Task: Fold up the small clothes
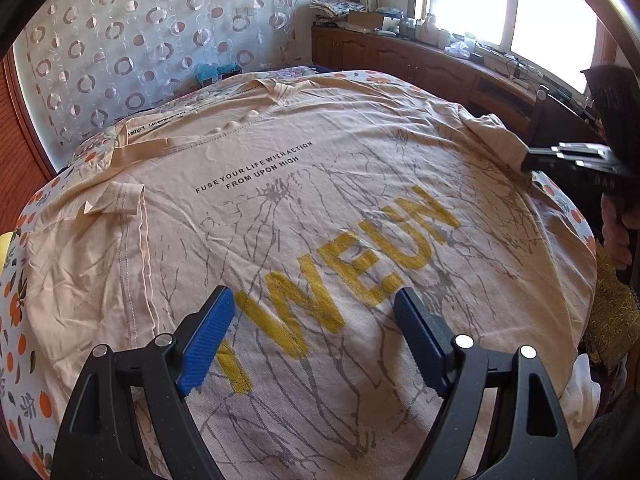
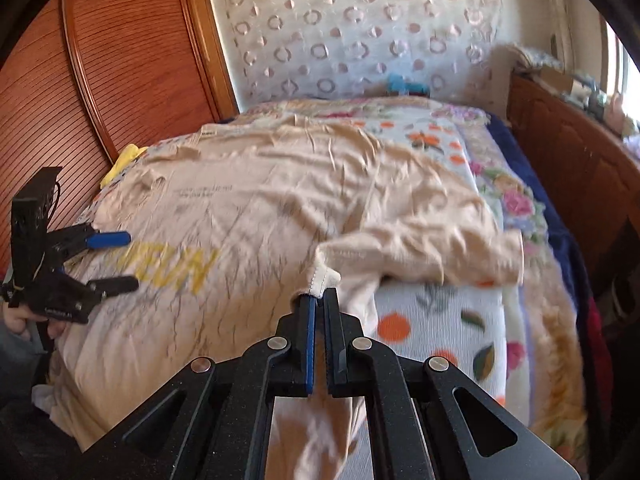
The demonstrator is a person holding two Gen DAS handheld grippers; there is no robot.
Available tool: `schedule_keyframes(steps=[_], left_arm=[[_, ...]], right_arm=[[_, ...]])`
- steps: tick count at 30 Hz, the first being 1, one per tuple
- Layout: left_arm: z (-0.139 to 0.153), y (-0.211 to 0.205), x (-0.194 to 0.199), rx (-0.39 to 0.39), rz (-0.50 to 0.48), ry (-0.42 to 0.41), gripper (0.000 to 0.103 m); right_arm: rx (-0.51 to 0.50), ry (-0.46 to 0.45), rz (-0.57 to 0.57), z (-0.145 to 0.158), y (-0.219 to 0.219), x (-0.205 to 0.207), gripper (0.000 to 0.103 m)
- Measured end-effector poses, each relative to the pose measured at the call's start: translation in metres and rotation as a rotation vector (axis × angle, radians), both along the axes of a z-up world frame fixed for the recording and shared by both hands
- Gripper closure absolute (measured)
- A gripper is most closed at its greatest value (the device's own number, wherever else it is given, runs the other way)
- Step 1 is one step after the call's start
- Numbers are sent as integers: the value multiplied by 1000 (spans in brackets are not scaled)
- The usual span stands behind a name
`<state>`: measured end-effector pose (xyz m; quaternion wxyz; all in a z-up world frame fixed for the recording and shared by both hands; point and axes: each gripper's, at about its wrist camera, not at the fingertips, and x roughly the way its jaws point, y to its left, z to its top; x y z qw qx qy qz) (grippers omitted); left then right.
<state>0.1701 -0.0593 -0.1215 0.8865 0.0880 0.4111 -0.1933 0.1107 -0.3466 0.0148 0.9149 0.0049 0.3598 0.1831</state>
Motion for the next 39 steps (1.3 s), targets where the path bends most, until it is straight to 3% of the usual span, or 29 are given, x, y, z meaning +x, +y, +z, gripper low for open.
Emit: schedule_keyframes(steps=[4, 6, 8, 10, 19, 25, 27, 29, 31, 35, 39], left_arm=[[1, 0, 0, -1, 0, 0, 20], [1, 1, 0, -3, 4, -1, 20], [6, 1, -2, -6, 18, -17, 20], [15, 0, -6, -27, 13, -31, 20], [56, -26, -11, -101, -24, -119, 20], [55, -27, -10, -143, -18, -115, 20], [51, -25, -10, -139, -16, -106, 20], [50, -21, -10, -137, -9, -103, 20], [49, -17, -12, -143, 0, -104, 20], [52, -4, -15, -155, 22, -110, 20], [54, 9, -18, -167, 45, -112, 20]], right_arm=[[-25, 33, -44, -3, -21, -14, 99], [-37, 27, -64, -1, -31, -21, 94], [-66, 9, -99, 3, -39, -24, 73], [-74, -8, -146, 11, -46, -30, 59], [27, 19, -273, 3, -73, 38, 58], [67, 103, -273, -13, -80, 74, 58], [128, 154, -227, -17, -85, 80, 59], [112, 133, -220, -11, -86, 81, 84], [95, 109, -209, -2, -84, 81, 99], [92, 19, -162, 28, -76, 83, 101], [59, -57, -76, 64, -40, 81, 101]])
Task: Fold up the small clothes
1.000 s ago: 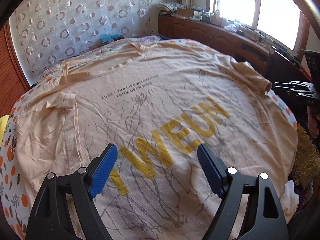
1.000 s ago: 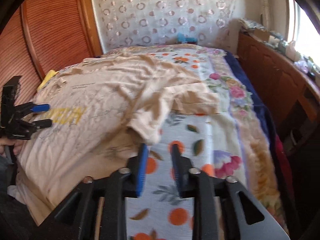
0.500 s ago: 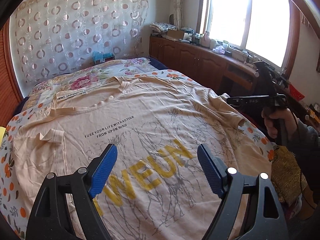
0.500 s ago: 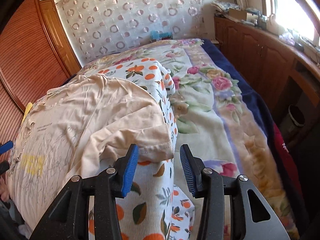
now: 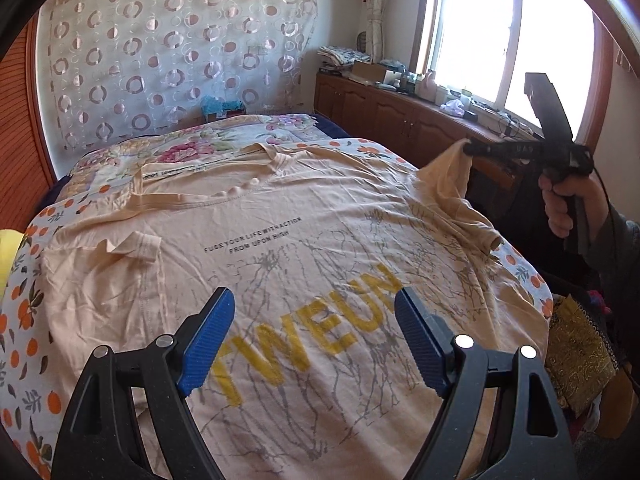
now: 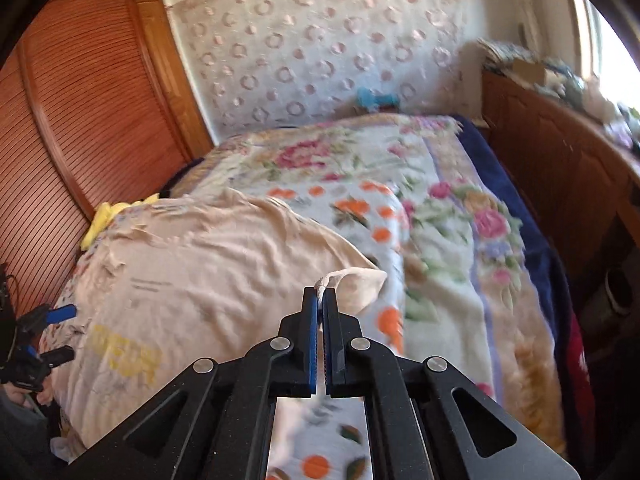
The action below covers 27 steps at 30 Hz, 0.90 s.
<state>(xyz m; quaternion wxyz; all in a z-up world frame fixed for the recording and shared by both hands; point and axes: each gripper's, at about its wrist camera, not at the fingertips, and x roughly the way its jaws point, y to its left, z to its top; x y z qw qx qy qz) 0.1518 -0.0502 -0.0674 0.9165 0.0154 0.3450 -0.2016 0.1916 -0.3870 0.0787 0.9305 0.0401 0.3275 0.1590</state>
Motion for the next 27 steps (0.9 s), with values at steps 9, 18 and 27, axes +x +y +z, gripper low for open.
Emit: schedule_keyframes(steps=[9, 18, 27], left_arm=[[-7, 20, -1, -23, 41, 23, 20], [-17, 23, -3, -21, 38, 47, 20], [-24, 22, 5, -22, 32, 82, 20]], right_arm=[[-53, -55, 255, 39, 110, -5, 101], [-130, -18, 224, 17, 132, 19, 69], [-179, 111, 123, -39, 103, -18, 69]])
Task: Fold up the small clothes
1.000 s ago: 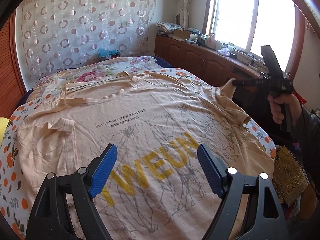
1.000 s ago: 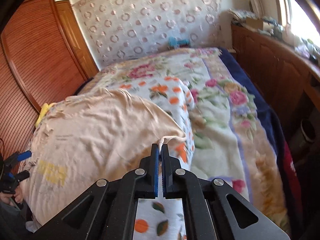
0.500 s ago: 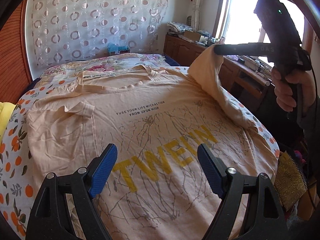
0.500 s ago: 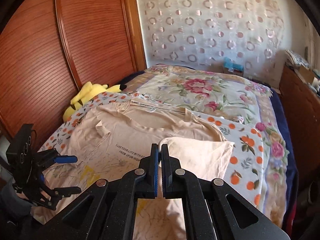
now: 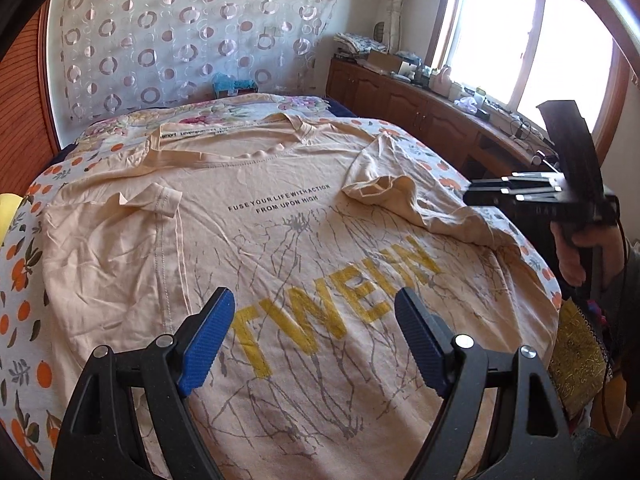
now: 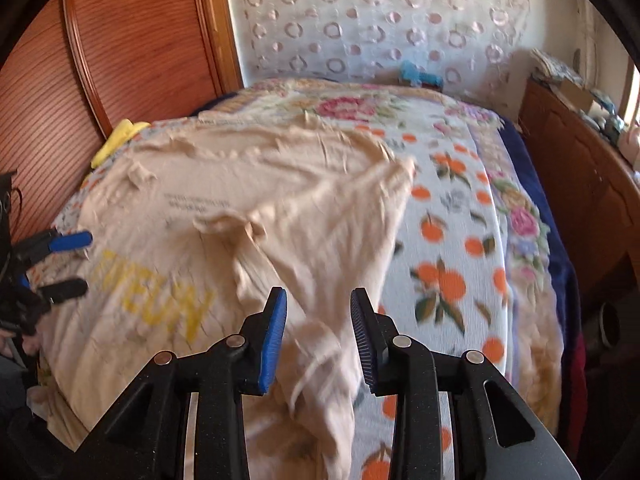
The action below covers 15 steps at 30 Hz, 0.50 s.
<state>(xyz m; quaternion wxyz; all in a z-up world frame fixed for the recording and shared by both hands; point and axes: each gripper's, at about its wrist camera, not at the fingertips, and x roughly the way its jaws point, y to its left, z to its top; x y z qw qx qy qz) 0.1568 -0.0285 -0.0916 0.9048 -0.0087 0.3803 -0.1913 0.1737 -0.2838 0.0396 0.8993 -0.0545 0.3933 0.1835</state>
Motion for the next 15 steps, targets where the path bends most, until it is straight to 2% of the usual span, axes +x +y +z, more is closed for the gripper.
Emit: schedule_keyframes(steps=[4, 8, 10, 13, 15], left_arm=[[-4, -3, 1, 33, 14, -1, 19], [-6, -3, 1, 38, 13, 12, 19], [-7, -3, 2, 43, 17, 15, 19], [-9, -1, 2, 38, 19, 24, 19], [-10, 1, 2, 39, 20, 28, 19]], right_arm=[[20, 35, -3, -18, 0, -1, 69], [18, 26, 7, -24, 9, -3, 70], [11, 8, 6, -17, 12, -6, 84], [32, -38, 22, -12, 8, -14, 91], [40, -75, 39, -5, 11, -21, 92]])
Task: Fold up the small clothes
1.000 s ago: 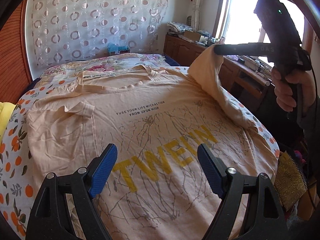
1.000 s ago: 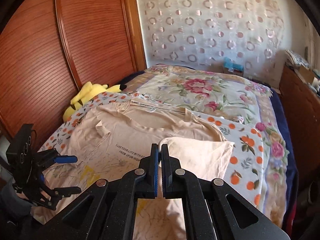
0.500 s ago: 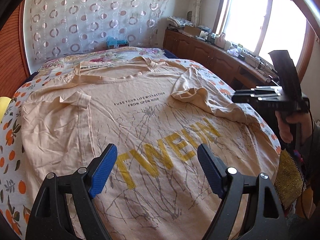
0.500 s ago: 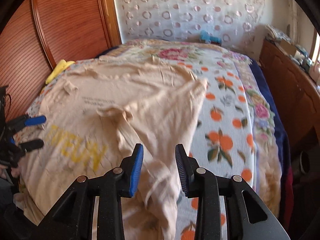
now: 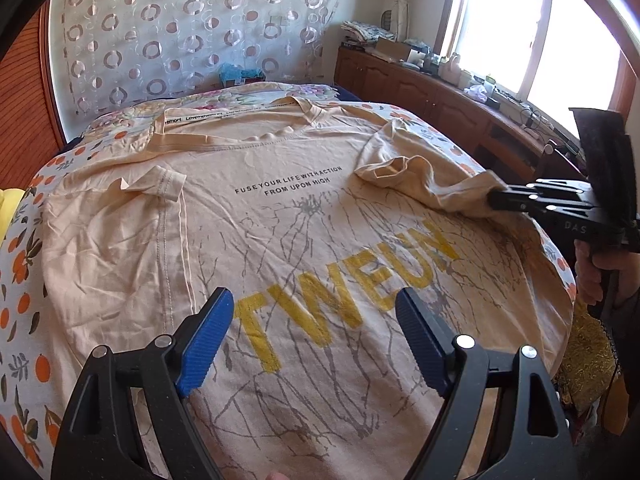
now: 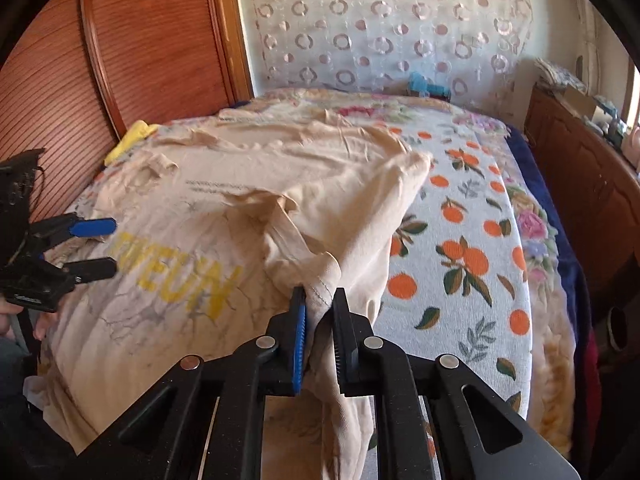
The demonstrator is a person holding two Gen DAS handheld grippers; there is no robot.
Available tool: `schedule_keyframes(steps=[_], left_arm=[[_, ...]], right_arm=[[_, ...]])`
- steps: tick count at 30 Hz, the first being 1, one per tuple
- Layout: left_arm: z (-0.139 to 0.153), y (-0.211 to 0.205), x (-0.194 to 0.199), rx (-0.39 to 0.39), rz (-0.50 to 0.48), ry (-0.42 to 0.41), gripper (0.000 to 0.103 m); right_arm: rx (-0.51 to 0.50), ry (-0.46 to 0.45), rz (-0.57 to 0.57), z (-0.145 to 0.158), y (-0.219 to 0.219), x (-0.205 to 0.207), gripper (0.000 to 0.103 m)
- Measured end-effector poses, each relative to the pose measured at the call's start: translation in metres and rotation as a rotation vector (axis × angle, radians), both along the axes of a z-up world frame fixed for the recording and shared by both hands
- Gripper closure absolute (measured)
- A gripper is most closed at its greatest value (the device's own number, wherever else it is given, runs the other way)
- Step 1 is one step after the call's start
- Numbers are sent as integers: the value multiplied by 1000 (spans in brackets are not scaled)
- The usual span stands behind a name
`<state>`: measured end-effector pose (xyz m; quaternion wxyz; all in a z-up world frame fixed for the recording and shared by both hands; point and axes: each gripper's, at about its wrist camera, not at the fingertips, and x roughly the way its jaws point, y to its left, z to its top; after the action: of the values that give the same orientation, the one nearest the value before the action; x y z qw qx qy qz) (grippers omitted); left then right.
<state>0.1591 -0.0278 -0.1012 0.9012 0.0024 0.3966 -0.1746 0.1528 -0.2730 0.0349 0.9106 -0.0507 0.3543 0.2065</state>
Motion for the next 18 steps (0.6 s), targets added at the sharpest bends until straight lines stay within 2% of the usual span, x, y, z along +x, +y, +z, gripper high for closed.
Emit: schedule_keyframes(steps=[4, 9, 11, 18], left_arm=[[-1, 2, 0, -4, 2, 3, 19], [0, 1, -1, -2, -6, 0, 19], [1, 0, -1, -2, -7, 0, 19], [0, 0, -2, -7, -1, 5, 19]], right_arm=[[-2, -23, 50, 3, 8, -11, 94], [-118, -16, 26, -10, 12, -14, 93], [-113, -11, 20, -8, 12, -14, 89], [-80, -63, 51, 9, 20, -22, 88]])
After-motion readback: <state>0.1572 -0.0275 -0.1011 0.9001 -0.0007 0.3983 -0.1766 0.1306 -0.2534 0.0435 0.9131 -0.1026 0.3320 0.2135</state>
